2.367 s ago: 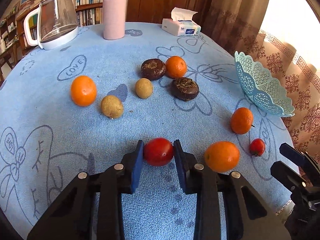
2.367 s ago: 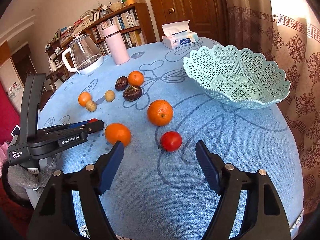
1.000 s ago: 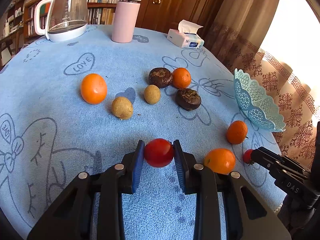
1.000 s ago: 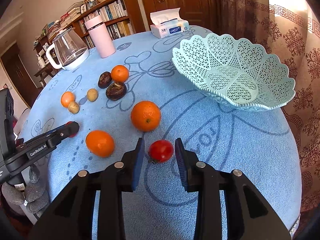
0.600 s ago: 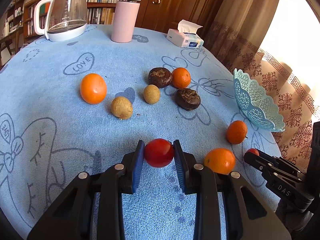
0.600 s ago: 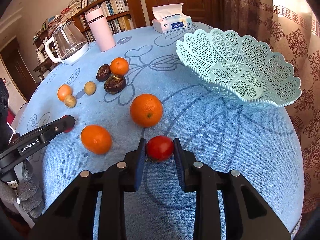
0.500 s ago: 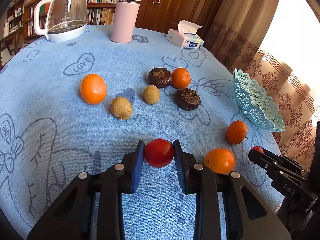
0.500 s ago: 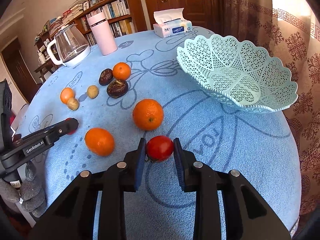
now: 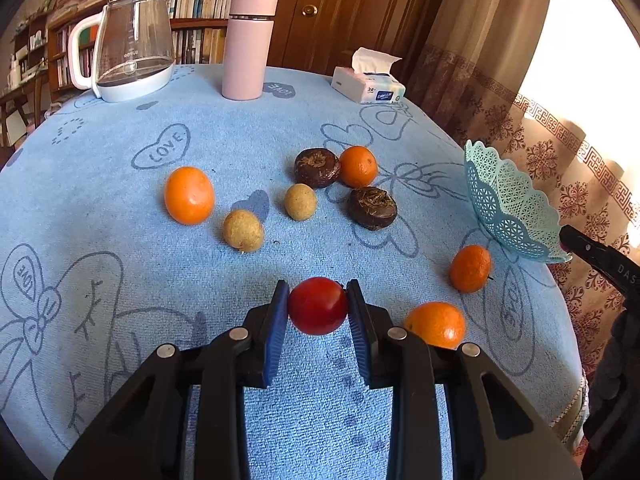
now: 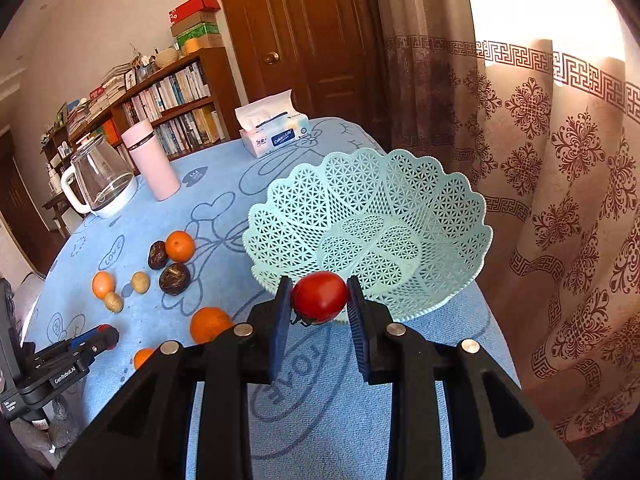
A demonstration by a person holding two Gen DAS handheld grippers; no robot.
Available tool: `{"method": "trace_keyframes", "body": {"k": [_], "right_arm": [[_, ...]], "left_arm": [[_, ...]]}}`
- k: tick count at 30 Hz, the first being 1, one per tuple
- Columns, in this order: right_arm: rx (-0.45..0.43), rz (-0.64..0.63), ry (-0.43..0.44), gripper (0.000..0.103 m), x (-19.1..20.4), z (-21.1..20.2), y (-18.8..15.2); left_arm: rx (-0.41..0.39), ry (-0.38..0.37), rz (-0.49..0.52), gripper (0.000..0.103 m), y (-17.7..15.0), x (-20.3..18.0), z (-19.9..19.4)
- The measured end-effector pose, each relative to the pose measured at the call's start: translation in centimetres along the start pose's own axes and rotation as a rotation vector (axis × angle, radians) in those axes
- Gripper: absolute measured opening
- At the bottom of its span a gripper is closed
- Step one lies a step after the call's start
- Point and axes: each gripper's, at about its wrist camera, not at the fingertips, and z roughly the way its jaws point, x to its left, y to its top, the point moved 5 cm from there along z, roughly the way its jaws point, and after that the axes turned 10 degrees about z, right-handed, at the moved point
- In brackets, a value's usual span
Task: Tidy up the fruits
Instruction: 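Carry the tomato into the mint basket and open the right tool while the left tool carries its tomato, then lower the red tomato into the mint basket and open the left tool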
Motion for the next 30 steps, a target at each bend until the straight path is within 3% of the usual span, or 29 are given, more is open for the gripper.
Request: {"method": "trace_keyframes", "body": {"k": [11,16,26,30], "right_arm": [[-0.013,0.052,-0.024,0.03,-3.4,1.5,0.7],[-0.052,0.082,-0.007,0.038,-4.4,0.1,0.3],[-0.075,0.162,0.013,0.04,-6.7,-1.8,-0.5],[-0.078,0.177,0.022,0.048,-7.3,-2.3,-0.7]], "left_arm": [[-0.019,0.012,0.042,0.03,1.3,-1.9,-0.5],[-0.029,0.007,0.076,0.03,2.6,-3.6,-0.3],[-0.054,-0.08,0.188,0.03,6.5,-10.5,0.8],[-0.061,-0.129,0.239,0.03,8.1,-14.0,1.5]]}}
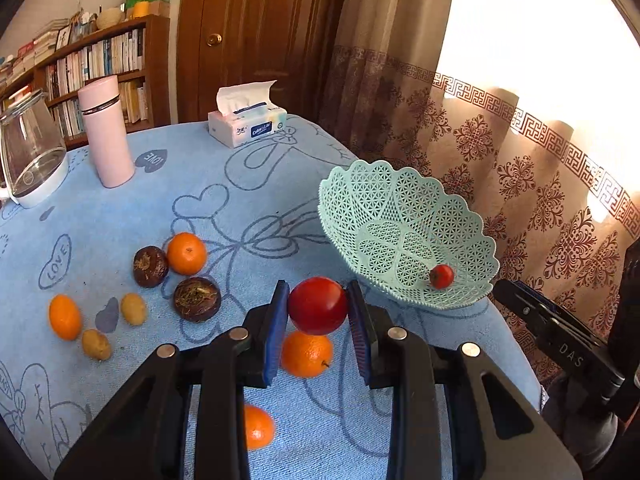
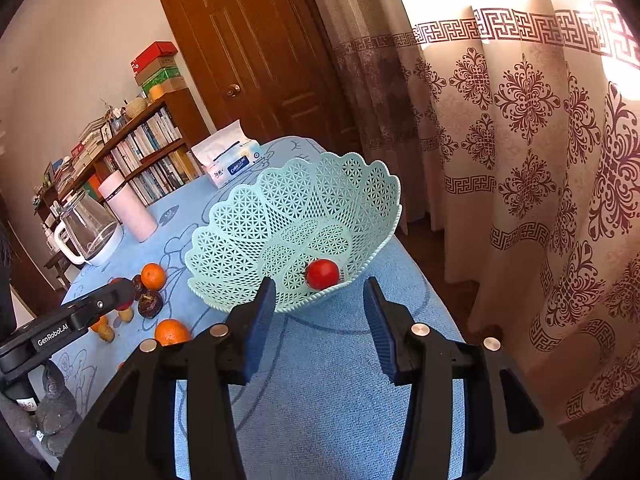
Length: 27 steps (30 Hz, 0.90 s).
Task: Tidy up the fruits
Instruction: 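Lower the red tomato into the mint basket and open the left tool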
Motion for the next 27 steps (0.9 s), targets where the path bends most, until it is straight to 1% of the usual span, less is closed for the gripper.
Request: {"method": "trace_keyframes", "body": {"k": [4,7,15,17,18,19,20,21,22,24,27], "right_arm": [[-0.008,0.004,-0.004,0.049,-0.6,-0.5,0.2],[-0.01,0.029,-0.003,0.049,-1.4,-0.7,0.6],[0.0,0.058,-0.008,0.049,-2.3,-0.6,0.8],[0.002,0.062,-0.01,0.051,-2.5,-0.5,0.7],[0.002,0.065,-0.012,0.056,-2.6,-0.5,0.8],[0.0,0.07,-0.013,0.057,-2.7,-0.5,0.7],[-0.002,0.072,-0.014,0.058,-2.7,-0.5,0.7],[-0.001,0.072,-0.016,0.058,-2.7,-0.5,0.7],[0.001,0.071,-0.017,0.058,-2.7,-0.4,0.6],[0.004,0.07,-0.018,0.059,-2.6,-0.4,0.4],[0.013,0.069,-0.018,0.061,-2.4,-0.3,0.1]], "left_arm": [[0.0,-0.037,0.046,0.03,2.0,-2.7,1.7],[0.012,-0.063,0.06,0.03,2.8,-4.2,3.3],[0.067,-0.093,0.063,0.031,3.3,-5.9,6.2],[0.073,-0.095,0.058,0.049,3.3,-5.8,6.4],[0.068,-0.089,0.053,0.067,3.4,-5.6,6.3],[0.055,-0.083,0.048,0.072,3.5,-5.4,6.1],[0.049,-0.079,0.048,0.072,3.5,-5.2,5.9],[0.048,-0.076,0.046,0.074,3.5,-5.0,5.8],[0.046,-0.073,0.038,0.081,3.5,-4.7,5.6],[0.036,-0.063,0.02,0.083,3.4,-3.9,5.2],[0.021,-0.032,-0.004,0.091,3.5,-2.5,4.5]]}}
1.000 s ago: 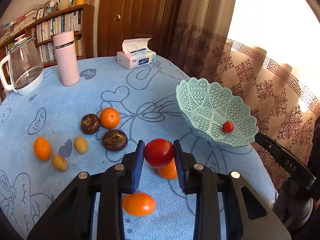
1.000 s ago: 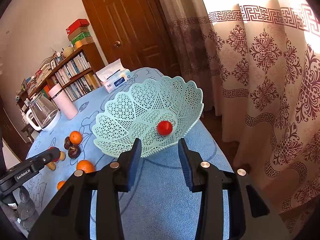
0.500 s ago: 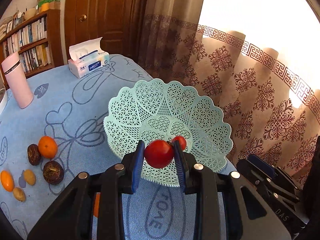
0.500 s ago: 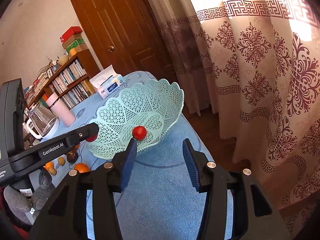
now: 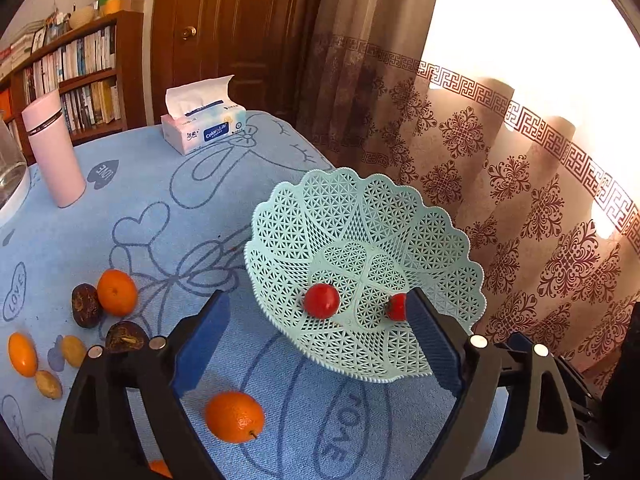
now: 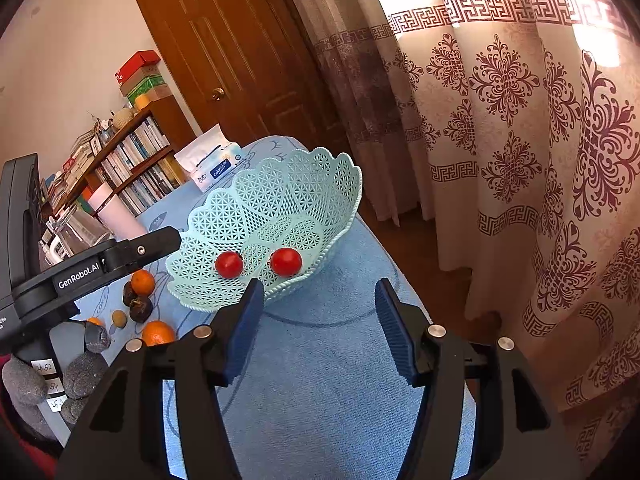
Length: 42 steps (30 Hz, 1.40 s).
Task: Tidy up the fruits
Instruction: 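Lower the red tomato into the mint basket and open the left tool, then withdraw both open tools from the basket back toward the remaining fruits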
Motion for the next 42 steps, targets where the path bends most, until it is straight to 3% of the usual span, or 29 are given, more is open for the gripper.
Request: {"method": "trace_keyframes", "body": {"k": [3,19,31,42], "right_arm": [[0.0,0.007,0.002,0.066,0.2,-0.1,-0.3],[0.027,-0.066,0.046,0.068,5.0,-0.3,-1.9],[0.09,-0.126,0.092,0.068,8.9,0.9,-4.1],[0.163,-0.167,0.108,0.068,10.8,2.1,-6.3]], "left_arm": [[-0.023,0.043,-0.02,0.092,0.2,1.5,-1.2],[-0.154,0.244,-0.137,0.096,-0.4,10.8,-9.0],[-0.127,0.355,-0.27,0.096,-4.0,18.1,-11.6],[-0.034,0.392,-0.35,0.096,-7.4,21.6,-10.0]]}}
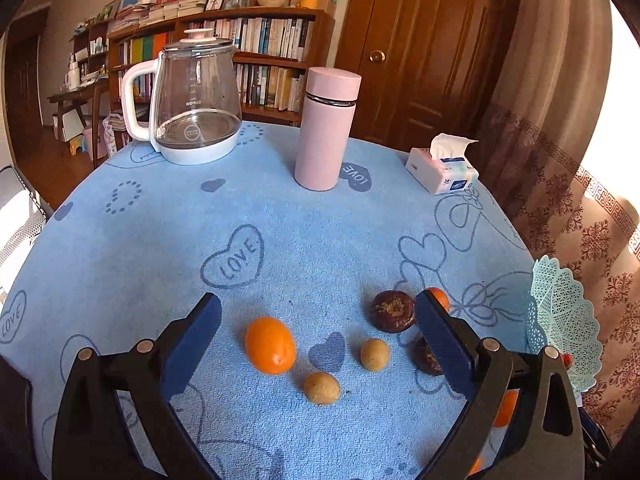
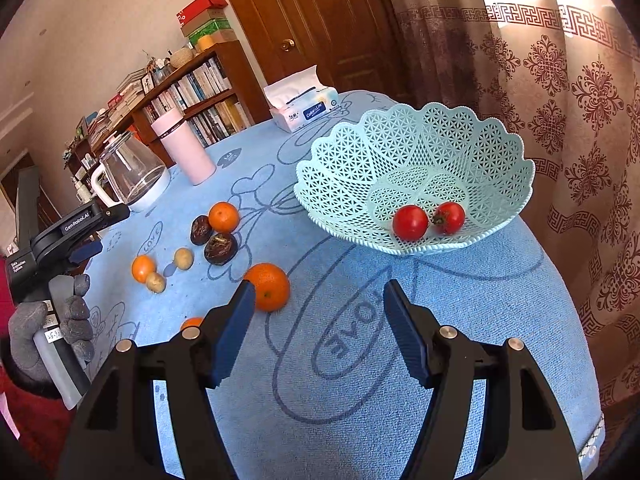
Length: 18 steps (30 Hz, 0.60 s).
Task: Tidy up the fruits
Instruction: 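Withdraw both open tools from the basket back toward the remaining fruits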
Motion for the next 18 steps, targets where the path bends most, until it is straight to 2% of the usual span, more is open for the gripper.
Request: {"method": "trace_keyframes", "body": {"k": [4,12,18], "right_arm": [[0.02,-0.012,0.003,0.068,0.4,0.4,-0.5],[0.046,-0.024,0.008,0.068,0.7,0.9,-1.2],[0.057,-0.026,0.009,0.068,0.7,1.1,-1.5]], "left_arm": [[0.045,-0.012,0.025,0.096,-0.8,-0.5,1.7],[0.084,-0.022,0.185,0.096,-1.2,-3.7,4.9],[0.134,-0.013,0.249,0.096,-1.4,-4.8,7.6]]}}
